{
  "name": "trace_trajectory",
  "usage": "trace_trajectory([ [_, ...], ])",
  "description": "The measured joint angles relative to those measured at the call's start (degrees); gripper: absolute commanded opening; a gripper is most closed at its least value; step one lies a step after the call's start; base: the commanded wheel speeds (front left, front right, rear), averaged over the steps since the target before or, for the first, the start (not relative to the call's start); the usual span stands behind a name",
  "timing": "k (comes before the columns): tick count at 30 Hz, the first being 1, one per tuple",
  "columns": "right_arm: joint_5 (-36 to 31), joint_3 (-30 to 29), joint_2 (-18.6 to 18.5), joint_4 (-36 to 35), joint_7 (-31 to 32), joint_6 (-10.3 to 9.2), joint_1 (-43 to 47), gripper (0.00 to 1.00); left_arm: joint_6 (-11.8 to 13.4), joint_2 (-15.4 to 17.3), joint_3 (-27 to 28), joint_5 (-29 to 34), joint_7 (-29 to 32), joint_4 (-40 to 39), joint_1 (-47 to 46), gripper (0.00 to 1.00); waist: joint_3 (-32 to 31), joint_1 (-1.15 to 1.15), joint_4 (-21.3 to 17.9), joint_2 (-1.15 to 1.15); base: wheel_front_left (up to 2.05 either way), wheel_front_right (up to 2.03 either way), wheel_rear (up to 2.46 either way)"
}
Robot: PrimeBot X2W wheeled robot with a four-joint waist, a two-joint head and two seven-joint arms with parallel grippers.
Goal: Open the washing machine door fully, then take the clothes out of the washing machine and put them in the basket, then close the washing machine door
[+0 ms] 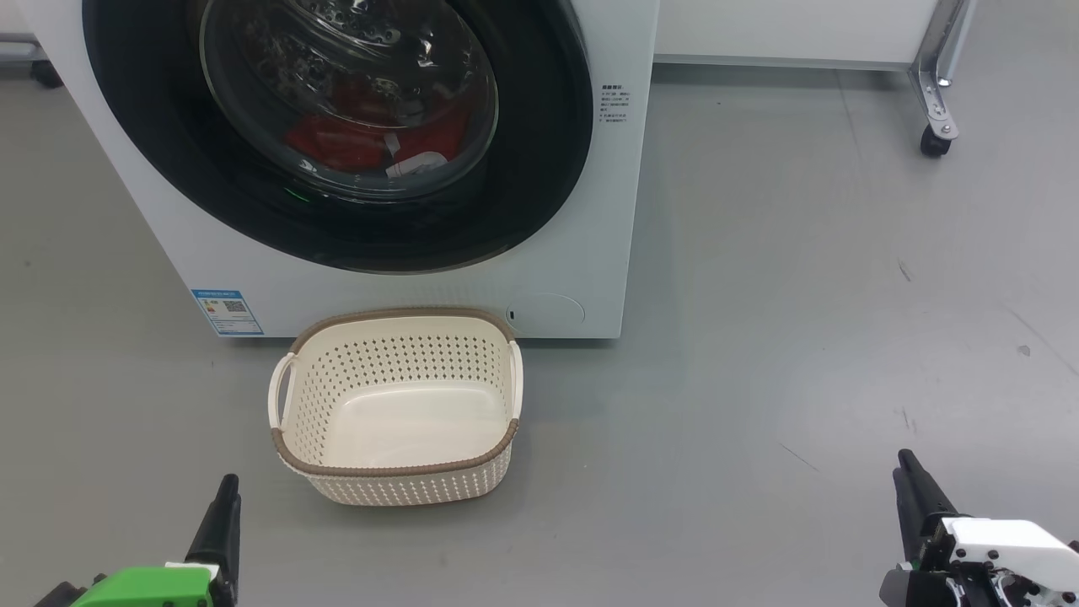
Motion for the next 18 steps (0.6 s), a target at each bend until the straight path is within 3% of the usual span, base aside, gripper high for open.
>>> trace_trajectory([
  [18,-2.54,1.29,0.25,-1.38,-2.86,0.00,0.88,1.00,0.00,-0.31,-1.23,1.36,-3.11,-0.91,0.65,1.00,0.16,0.00,-0.12,0.00,0.00,0.00,0.00],
])
